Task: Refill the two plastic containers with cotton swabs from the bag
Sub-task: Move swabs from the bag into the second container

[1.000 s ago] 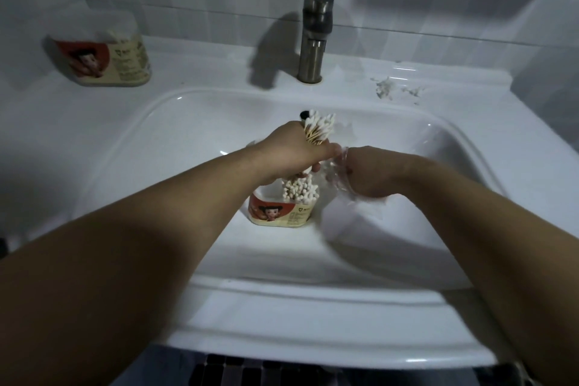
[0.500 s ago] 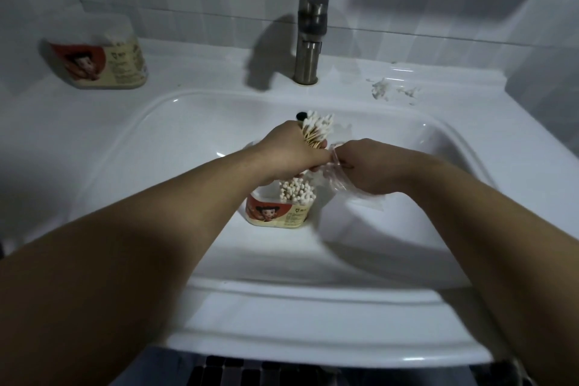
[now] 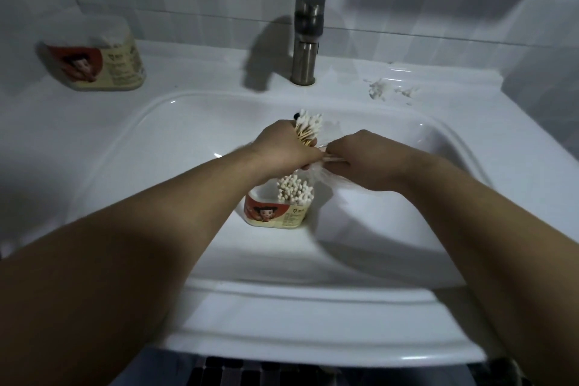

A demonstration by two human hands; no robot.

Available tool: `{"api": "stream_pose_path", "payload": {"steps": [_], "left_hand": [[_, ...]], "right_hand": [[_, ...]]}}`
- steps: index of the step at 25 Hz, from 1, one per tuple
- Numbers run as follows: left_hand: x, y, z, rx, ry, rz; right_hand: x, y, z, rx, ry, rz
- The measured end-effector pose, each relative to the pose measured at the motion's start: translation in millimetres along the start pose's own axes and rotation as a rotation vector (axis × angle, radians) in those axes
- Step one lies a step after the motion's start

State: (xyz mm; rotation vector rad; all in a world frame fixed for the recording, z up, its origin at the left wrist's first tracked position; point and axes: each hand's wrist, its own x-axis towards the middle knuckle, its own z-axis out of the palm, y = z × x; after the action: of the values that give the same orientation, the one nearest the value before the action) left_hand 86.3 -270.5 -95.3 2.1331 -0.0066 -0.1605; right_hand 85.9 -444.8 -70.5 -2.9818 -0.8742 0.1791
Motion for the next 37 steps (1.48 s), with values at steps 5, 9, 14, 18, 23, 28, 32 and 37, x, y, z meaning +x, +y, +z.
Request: {"api": "stream_pose_path", "payload": {"steps": [5,9,14,18,23,28,32,37], "left_hand": [[2.2,-3.4,-6.2,0.001,0.027,-0.044],[0.6,0.4,-4.4,-0.050,0.016,-0.073],[4.4,-4.1,-2.9,-0.073,0.024,-0.086],[1.9,-1.8,-2.3,-0.039,0.023,-0.078],[-0.5,3.9,-2.8,-0.239,0.072,-0.049],[-8.1,10.4,1.8,-0.477,-0.084,-0.046],[-8.5,8.9,3.5,-0.546,-0.103,-0.058],[-7.2,11.6,0.7,-0.630,-0.122,-0.099]], "right_hand": [[-1.7,3.8,-3.0,0.288,0.165,0.007],[-2.2,4.4,-2.2,0.809,0.171,0.083],[-5.4,4.3,-3.2,1.006,0.056,0.030],[-0.6,5.0,-1.5,1.137,0.183,0.070],[5.0,10.1,9.0,0.982,0.158,0.154],[8.7,2.4,11.2,0.852,0.159,0.059],[11.7,-0.6,13.9,0.862,0.134,0.059],[10.0,-7.7,10.6,1.042,0.061,0.056]]}}
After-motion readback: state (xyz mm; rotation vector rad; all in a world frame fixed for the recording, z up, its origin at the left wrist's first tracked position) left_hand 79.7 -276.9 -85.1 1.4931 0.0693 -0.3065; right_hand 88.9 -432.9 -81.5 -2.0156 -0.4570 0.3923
